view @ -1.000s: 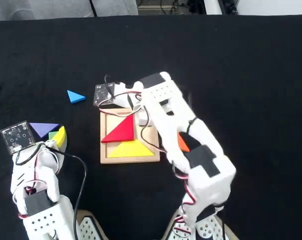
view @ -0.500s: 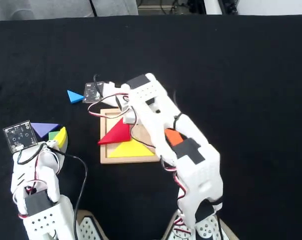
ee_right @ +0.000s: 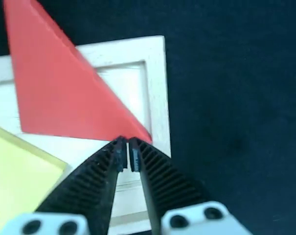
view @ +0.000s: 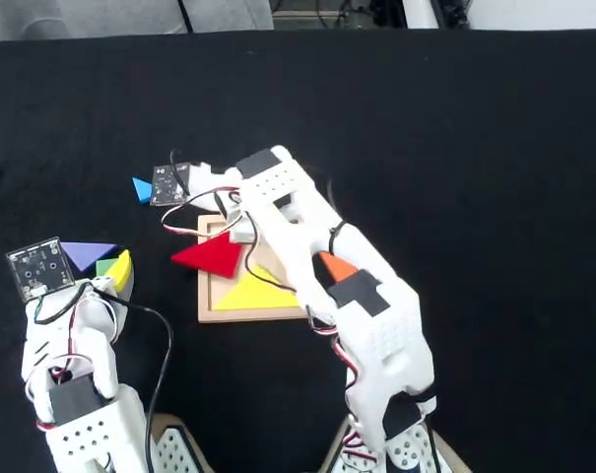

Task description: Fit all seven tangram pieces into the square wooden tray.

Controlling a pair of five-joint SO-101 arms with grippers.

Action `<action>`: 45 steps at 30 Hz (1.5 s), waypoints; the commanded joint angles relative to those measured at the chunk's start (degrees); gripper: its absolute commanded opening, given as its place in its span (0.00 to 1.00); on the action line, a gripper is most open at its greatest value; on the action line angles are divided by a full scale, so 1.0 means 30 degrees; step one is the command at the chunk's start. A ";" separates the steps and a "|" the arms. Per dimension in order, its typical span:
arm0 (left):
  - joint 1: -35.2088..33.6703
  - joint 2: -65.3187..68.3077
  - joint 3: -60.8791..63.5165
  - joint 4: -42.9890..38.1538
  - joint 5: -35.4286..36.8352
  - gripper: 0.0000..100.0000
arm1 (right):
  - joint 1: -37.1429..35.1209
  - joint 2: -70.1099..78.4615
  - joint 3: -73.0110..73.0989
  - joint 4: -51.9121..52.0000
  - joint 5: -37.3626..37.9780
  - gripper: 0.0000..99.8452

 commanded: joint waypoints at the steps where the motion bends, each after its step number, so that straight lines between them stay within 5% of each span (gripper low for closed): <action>1: 0.0278 -0.0205 0.0366 -0.0264 -0.0147 0.34 | 0.0498 -0.1509 -0.2505 0.2344 -0.0205 0.01; 6: -0.0190 -0.0205 0.0220 -0.0234 -0.0059 0.34 | -0.0469 -0.2125 -0.3853 0.1700 -0.3165 0.01; 10: -0.4205 -0.0234 -0.0513 -0.0322 0.2256 0.34 | -0.1729 -0.0982 -0.3941 -0.1084 -0.8059 0.01; 13: -0.5026 -0.0234 -0.0601 -0.0352 0.3663 0.34 | -0.2374 0.0073 -0.4059 -0.1817 -1.0110 0.01; 20: -0.6696 -0.0234 -0.0952 -0.0205 0.3429 0.34 | -0.4015 0.0982 -0.4234 -0.2022 -1.0227 0.01; 27: -0.7927 -0.0234 -0.0425 0.1026 -0.0352 0.34 | -0.4337 0.1597 -0.3824 -0.1084 -1.0227 0.01; 45: -0.7868 -0.0234 -0.0278 0.0996 -0.0322 0.34 | -0.4806 0.3443 -0.5582 0.5245 -1.0110 0.01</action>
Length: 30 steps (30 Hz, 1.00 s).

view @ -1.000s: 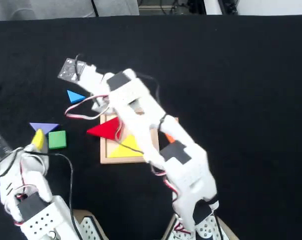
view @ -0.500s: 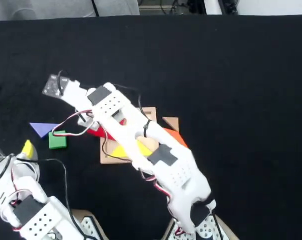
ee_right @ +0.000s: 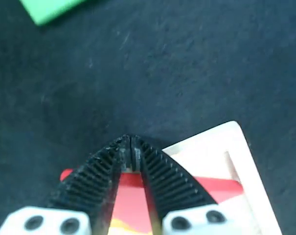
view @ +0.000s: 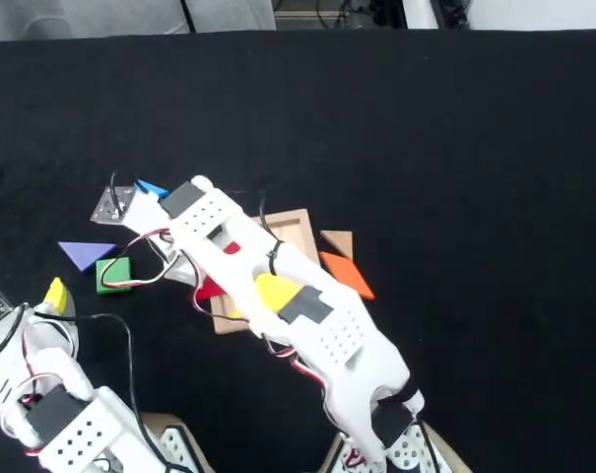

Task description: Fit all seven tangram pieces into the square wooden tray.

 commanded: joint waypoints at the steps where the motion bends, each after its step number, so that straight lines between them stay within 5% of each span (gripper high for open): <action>1: -0.0103 -0.0234 -0.0220 0.0000 -0.0117 0.34 | 0.0000 -0.0132 -0.1773 0.1817 -0.0029 0.01; 11: 0.0425 -0.0234 -0.0190 0.0000 -0.0205 0.34 | -0.0029 -0.0015 -0.5436 0.5011 -0.0059 0.01; 30: 0.0484 -0.0234 -0.0190 0.0000 -0.0205 0.34 | 0.0059 -0.1333 0.0982 0.4249 -0.0147 0.01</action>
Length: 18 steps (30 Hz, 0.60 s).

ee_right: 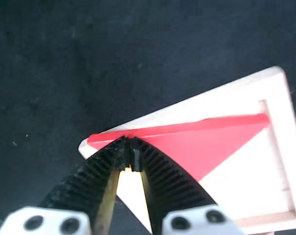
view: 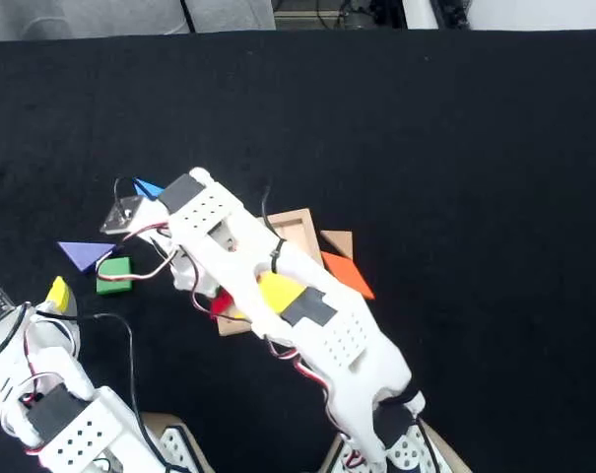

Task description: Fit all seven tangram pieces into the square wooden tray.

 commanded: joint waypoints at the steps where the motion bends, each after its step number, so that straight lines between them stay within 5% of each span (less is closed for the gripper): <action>1: 0.0220 -0.0234 -0.0190 0.0000 -0.0205 0.34 | 0.0147 -0.1509 0.1949 -0.0410 -0.0176 0.01; 12: 0.0220 -0.0234 -0.0190 0.0000 -0.0205 0.34 | 0.0703 -0.9597 1.0505 -0.3780 -0.0059 0.01; 18: 0.0220 -0.0234 -0.0190 0.0000 -0.0176 0.34 | 0.4103 -1.2996 1.2205 -0.5978 -0.0029 0.01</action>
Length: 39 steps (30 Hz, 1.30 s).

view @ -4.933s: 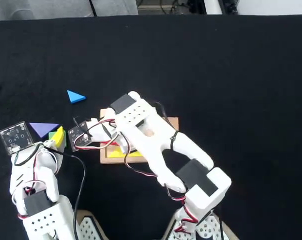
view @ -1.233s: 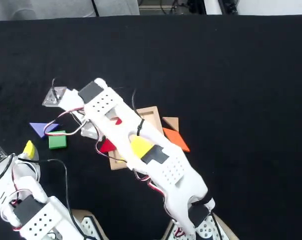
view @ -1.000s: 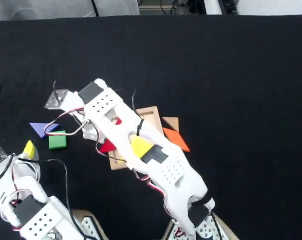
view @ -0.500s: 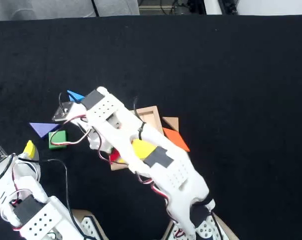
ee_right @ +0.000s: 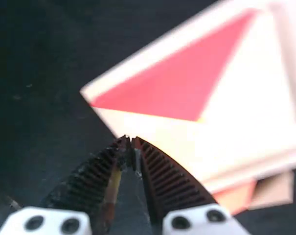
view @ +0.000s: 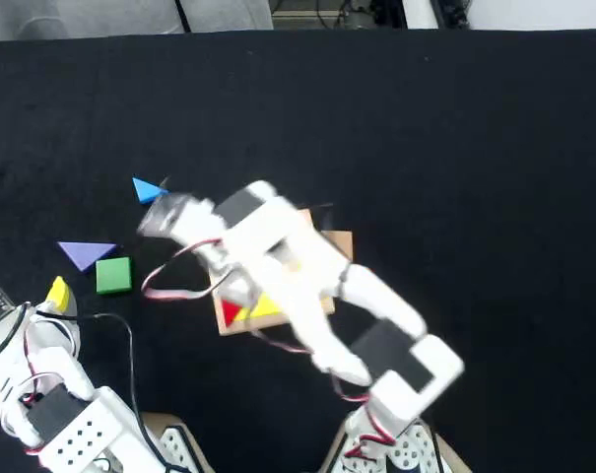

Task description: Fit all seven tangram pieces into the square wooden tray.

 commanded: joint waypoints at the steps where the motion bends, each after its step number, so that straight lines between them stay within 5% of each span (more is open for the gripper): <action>1: 0.0220 -0.0234 -0.0190 0.0000 -0.0176 0.34 | 0.2168 -0.2212 0.0601 -0.2462 -0.0029 0.01; 12: 0.0220 -0.0234 -0.0161 0.0000 -0.0205 0.34 | -0.3253 -0.1802 0.2037 -0.2930 -0.0762 0.01; 22: 0.0220 -0.0234 -0.0161 0.0000 -0.0205 0.34 | -0.3253 0.0571 0.3443 -0.5685 -0.1143 0.01; 39: 0.0220 -0.0234 -0.0161 0.0000 -0.0234 0.34 | -0.1026 0.1392 0.1392 -0.3575 -0.1084 0.01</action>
